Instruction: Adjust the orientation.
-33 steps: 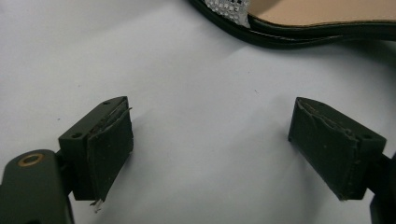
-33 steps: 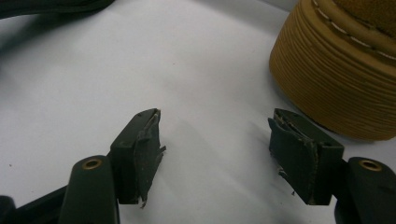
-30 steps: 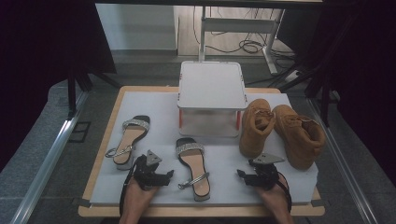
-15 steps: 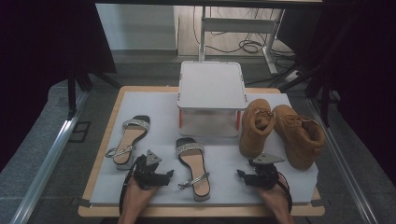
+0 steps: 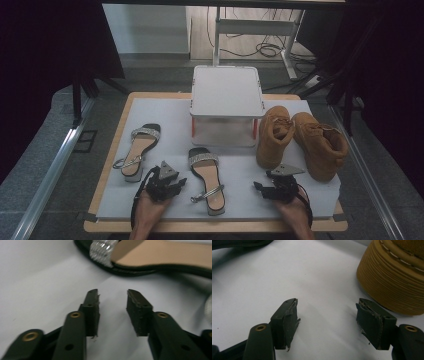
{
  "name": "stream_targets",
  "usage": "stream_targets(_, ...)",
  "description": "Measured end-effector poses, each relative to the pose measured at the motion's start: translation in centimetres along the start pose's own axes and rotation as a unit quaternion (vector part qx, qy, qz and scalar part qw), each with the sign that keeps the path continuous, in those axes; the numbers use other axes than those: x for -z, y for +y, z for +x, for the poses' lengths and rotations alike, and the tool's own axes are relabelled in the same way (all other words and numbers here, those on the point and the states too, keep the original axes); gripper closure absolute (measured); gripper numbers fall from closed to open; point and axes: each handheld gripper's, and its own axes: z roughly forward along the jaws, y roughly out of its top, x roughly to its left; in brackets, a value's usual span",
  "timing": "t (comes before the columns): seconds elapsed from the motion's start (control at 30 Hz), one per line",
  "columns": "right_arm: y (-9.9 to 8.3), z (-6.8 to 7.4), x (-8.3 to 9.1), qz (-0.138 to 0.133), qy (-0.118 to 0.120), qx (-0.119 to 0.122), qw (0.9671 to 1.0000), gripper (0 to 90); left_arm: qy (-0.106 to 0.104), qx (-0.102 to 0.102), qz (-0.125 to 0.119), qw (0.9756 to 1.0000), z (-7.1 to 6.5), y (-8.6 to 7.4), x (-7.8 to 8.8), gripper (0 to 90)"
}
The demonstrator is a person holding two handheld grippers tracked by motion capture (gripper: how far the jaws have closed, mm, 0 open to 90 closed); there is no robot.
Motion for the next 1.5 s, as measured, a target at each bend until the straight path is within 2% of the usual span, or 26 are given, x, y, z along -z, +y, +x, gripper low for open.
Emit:
stream_targets(0.07,0.0,0.0,0.0,0.000,0.000,0.000,1.0000,32.7,-0.020,0.004,-0.011,0.9997,-0.2,0.3,0.1,72.9)
stream_targets(0.1,0.0,0.0,0.0,0.000,0.000,0.000,1.0000,32.7,-0.020,0.004,-0.011,0.9997,-0.2,0.3,0.1,78.7)
stream_targets(0.13,0.0,0.0,0.0,0.000,0.000,0.000,1.0000,32.6,-0.032,0.004,-0.017,0.9993,-0.3,0.4,0.1,78.7)
stream_targets(0.17,0.0,0.0,0.0,0.000,0.000,-0.001,1.0000,32.7,-0.042,0.003,-0.021,0.9989,-0.4,0.5,0.1,88.2)
stream_targets(0.2,0.0,0.0,0.0,0.000,0.000,0.000,1.0000,32.7,-0.057,0.000,-0.023,0.9981,-0.7,0.7,0.0,89.4)
stream_targets(0.27,0.0,0.0,0.0,0.000,0.000,-0.001,1.0000,32.7,-0.072,-0.003,-0.017,0.9973,-1.0,1.0,-0.4,89.6)
stream_targets(0.5,0.0,0.0,0.0,0.000,0.000,0.000,1.0000,32.7,-0.091,-0.013,-0.004,0.9958,-1.9,1.6,-2.0,89.7)
stream_targets(0.6,0.0,0.0,0.0,0.000,0.000,0.000,1.0000,32.7,-0.101,-0.011,-0.004,0.9949,-2.0,1.8,-2.5,89.7)
stream_targets(0.97,0.0,0.0,0.0,0.000,0.000,0.000,1.0000,32.7,-0.106,-0.007,-0.003,0.9943,-2.1,2.3,-2.8,89.7)
stream_targets(1.3,0.0,0.0,0.0,0.000,0.000,0.000,1.0000,32.7,-0.109,-0.015,0.000,0.9939,-2.7,3.1,-3.7,89.8)
stream_targets(1.5,0.0,0.0,0.0,0.000,0.000,0.000,1.0000,32.6,-0.123,-0.017,-0.001,0.9922,-3.1,3.6,-4.4,89.8)
